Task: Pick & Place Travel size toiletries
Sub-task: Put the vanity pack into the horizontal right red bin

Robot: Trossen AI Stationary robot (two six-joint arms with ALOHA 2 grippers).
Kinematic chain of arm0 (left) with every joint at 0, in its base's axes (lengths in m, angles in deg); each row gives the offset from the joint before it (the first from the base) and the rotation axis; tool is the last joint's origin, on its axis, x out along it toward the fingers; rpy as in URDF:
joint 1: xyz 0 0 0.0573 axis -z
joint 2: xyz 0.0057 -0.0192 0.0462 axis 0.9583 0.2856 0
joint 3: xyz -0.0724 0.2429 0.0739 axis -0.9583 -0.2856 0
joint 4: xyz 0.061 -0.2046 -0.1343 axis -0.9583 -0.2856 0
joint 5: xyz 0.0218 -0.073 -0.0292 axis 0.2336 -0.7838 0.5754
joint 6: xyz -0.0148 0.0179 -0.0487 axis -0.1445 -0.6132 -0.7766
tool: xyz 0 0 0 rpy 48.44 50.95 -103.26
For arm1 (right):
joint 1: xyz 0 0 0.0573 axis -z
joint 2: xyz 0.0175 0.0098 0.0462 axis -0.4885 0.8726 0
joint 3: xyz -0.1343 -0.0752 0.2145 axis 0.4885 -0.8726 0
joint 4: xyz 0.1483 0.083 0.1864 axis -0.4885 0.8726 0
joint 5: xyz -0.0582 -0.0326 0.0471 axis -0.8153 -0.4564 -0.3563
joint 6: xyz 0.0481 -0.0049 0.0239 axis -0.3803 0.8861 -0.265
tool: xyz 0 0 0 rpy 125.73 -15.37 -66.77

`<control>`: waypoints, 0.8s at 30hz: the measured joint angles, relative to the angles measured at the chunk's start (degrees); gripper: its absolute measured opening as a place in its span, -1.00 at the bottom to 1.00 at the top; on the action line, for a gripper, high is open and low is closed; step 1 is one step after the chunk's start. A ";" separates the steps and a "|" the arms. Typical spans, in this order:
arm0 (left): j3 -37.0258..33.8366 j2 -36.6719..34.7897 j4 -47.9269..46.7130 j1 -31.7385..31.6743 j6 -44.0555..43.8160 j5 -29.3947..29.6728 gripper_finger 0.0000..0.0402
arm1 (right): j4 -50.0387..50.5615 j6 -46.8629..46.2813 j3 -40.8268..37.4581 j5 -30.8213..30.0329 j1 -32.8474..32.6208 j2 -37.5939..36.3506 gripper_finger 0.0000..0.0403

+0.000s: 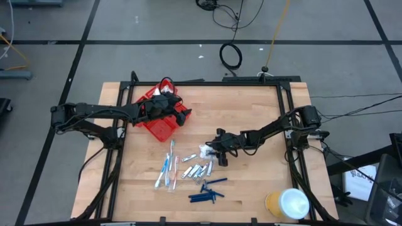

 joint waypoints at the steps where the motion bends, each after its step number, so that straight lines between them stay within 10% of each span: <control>1: 0.00 0.00 -0.02 0.00 0.00 0.00 0.82 | -0.03 0.00 0.00 0.06 0.10 -0.17 -0.34; 14: 0.00 0.00 0.05 0.18 -1.38 -1.77 0.83 | 2.91 7.59 -0.11 -0.78 3.68 -12.24 -0.90; 24: 0.00 1.07 3.69 1.75 -14.38 -10.45 0.83 | 6.41 15.53 -0.09 -16.95 7.64 -22.70 -0.89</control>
